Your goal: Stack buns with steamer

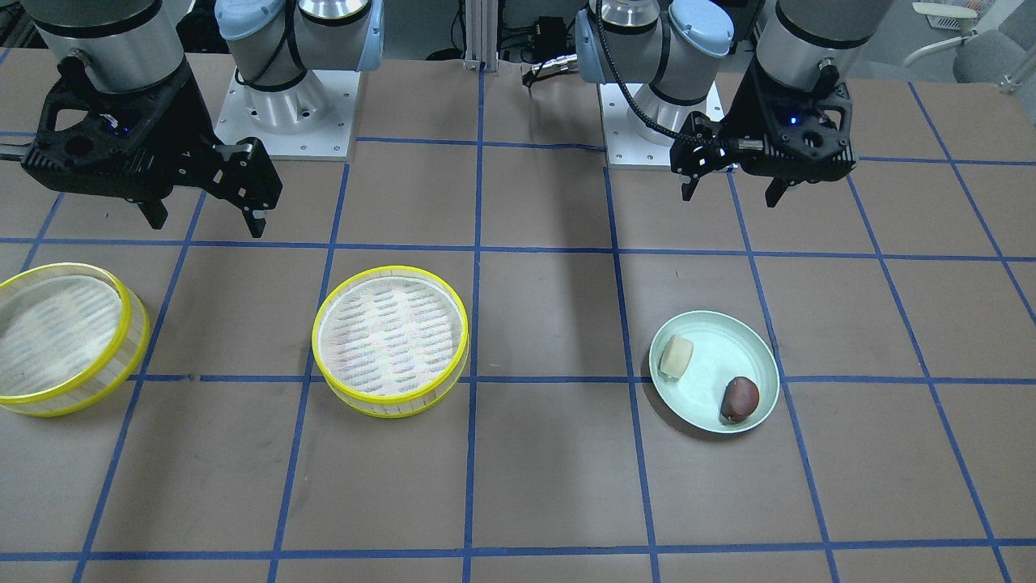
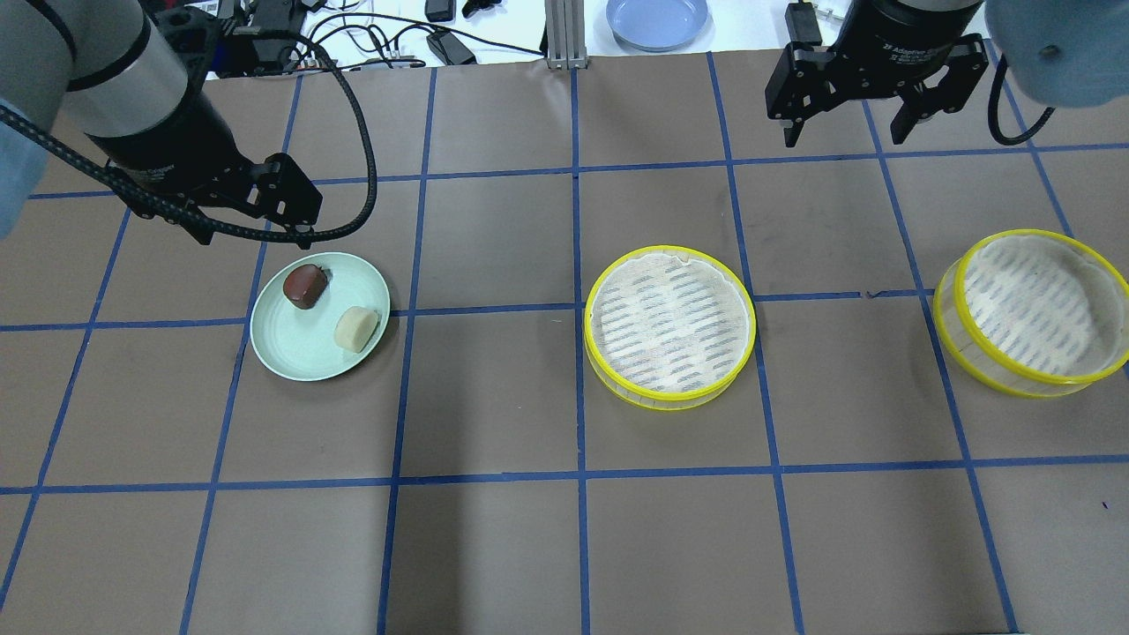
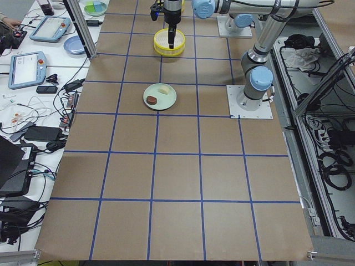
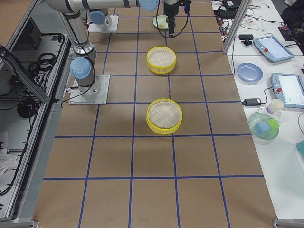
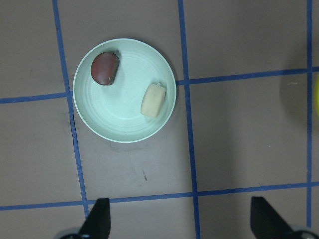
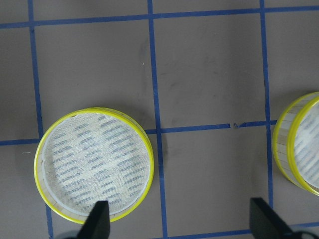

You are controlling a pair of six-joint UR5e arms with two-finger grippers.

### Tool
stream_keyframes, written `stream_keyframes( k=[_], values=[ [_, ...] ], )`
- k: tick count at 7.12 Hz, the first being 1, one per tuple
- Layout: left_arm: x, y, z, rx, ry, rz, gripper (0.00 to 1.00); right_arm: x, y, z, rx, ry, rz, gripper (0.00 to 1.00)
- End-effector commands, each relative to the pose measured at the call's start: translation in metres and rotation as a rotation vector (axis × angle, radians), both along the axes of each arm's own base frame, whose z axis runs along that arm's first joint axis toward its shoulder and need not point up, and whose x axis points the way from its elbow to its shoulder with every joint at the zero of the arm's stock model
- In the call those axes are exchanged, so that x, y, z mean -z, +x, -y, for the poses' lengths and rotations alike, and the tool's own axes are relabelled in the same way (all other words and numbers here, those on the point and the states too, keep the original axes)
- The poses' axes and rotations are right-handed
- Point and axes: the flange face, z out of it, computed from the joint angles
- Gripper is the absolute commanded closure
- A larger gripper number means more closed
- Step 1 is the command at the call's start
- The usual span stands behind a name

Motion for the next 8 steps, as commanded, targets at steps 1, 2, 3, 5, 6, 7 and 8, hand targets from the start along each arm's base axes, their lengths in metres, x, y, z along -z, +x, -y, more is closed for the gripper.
stream_keyframes(
  k=[1,2,3,5,6,7,8],
  values=[
    [0.032,0.017,0.019,0.143,0.013,-0.001,0.00,0.000,-0.004,0.002,-0.001,-0.001,-0.003,0.00],
    [0.046,0.031,0.028,0.131,0.037,-0.016,0.00,0.002,-0.018,0.006,-0.009,0.004,-0.003,0.00],
    [0.056,0.037,0.035,0.188,0.056,-0.023,0.00,0.002,-0.046,0.013,-0.048,0.004,-0.013,0.00],
    [0.079,0.039,0.051,0.212,0.074,-0.031,0.00,0.017,-0.124,0.029,-0.083,0.041,-0.018,0.00],
    [0.100,0.038,0.062,0.209,0.083,-0.058,0.00,0.029,-0.154,0.039,-0.164,0.053,-0.053,0.00],
    [0.134,0.037,0.069,0.208,0.089,-0.088,0.02,0.043,-0.195,0.045,-0.213,0.094,-0.095,0.00],
    [0.169,0.036,0.070,0.212,0.120,-0.099,0.04,0.080,-0.250,0.065,-0.249,0.133,-0.139,0.00]
  ],
)
